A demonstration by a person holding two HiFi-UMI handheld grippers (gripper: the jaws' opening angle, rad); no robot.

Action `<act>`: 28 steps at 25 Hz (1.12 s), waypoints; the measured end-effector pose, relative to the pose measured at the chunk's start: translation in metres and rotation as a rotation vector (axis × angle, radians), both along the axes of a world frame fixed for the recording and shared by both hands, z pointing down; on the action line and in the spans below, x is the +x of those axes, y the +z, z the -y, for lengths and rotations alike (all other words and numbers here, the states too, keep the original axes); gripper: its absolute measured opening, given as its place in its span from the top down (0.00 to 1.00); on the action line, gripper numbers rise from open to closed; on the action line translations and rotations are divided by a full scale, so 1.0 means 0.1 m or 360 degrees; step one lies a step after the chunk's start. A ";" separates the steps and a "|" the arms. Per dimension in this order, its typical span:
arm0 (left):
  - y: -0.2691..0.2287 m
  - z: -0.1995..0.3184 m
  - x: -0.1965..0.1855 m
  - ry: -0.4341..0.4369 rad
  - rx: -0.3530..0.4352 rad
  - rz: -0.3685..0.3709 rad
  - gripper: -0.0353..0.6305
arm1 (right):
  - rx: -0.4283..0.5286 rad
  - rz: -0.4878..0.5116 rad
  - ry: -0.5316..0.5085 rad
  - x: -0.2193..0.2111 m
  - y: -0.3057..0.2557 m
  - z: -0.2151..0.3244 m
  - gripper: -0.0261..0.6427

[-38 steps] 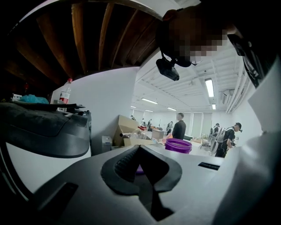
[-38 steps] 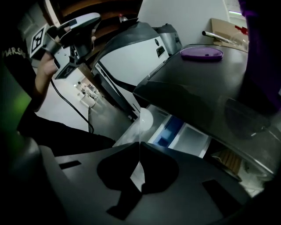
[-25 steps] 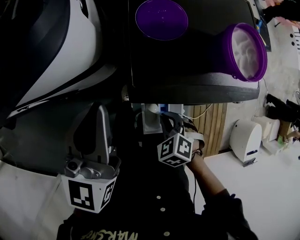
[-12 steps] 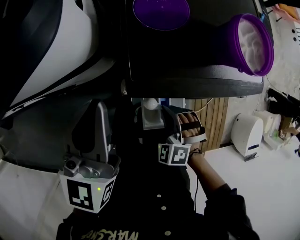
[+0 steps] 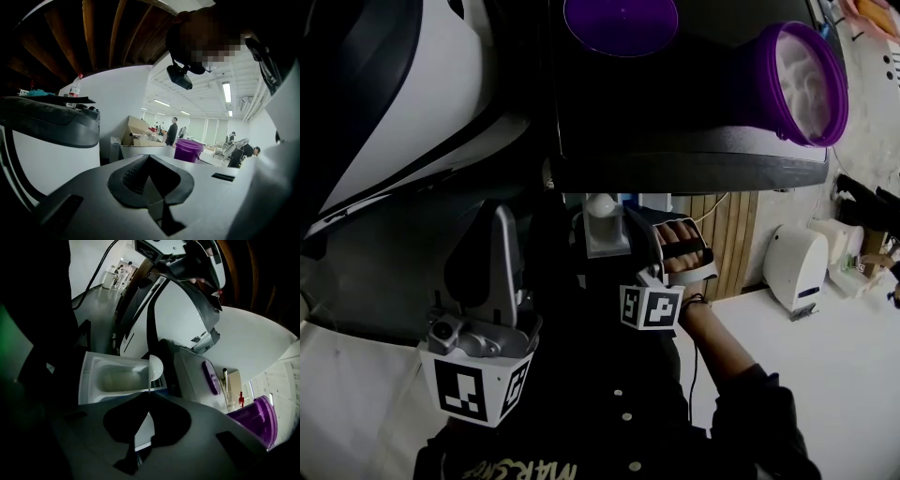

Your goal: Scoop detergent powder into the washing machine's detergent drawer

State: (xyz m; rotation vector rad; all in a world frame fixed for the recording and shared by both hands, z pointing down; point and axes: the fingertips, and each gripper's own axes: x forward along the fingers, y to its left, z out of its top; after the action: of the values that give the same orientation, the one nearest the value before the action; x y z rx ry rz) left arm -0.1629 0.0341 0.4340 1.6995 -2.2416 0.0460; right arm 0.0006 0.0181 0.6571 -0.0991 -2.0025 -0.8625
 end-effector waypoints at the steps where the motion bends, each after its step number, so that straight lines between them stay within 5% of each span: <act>1: 0.00 0.00 0.00 -0.0001 0.0000 0.0000 0.93 | -0.0003 -0.0003 -0.0001 0.00 0.00 -0.01 0.91; 9: -0.03 0.01 0.00 0.0003 0.0009 0.0007 0.93 | -0.0028 -0.0009 0.0013 -0.01 0.02 -0.01 0.91; 14: -0.08 0.03 -0.02 0.0007 0.0014 0.0030 0.93 | -0.0199 -0.0001 0.0091 -0.04 -0.03 0.00 0.91; 22: -0.38 0.15 -0.05 0.0053 0.0072 0.0089 0.93 | -0.0837 0.0144 0.0432 -0.01 -0.41 0.02 0.91; 28: -0.69 0.29 -0.05 0.0118 0.0141 0.0136 0.93 | -0.1434 0.0454 0.0717 -0.06 -1.02 0.16 0.91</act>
State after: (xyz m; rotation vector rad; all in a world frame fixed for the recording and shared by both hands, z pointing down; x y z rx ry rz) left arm -0.1676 0.0047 0.3650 1.8599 -2.2721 0.0377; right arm -0.0059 0.0024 0.5548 -0.0267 -2.4060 0.3640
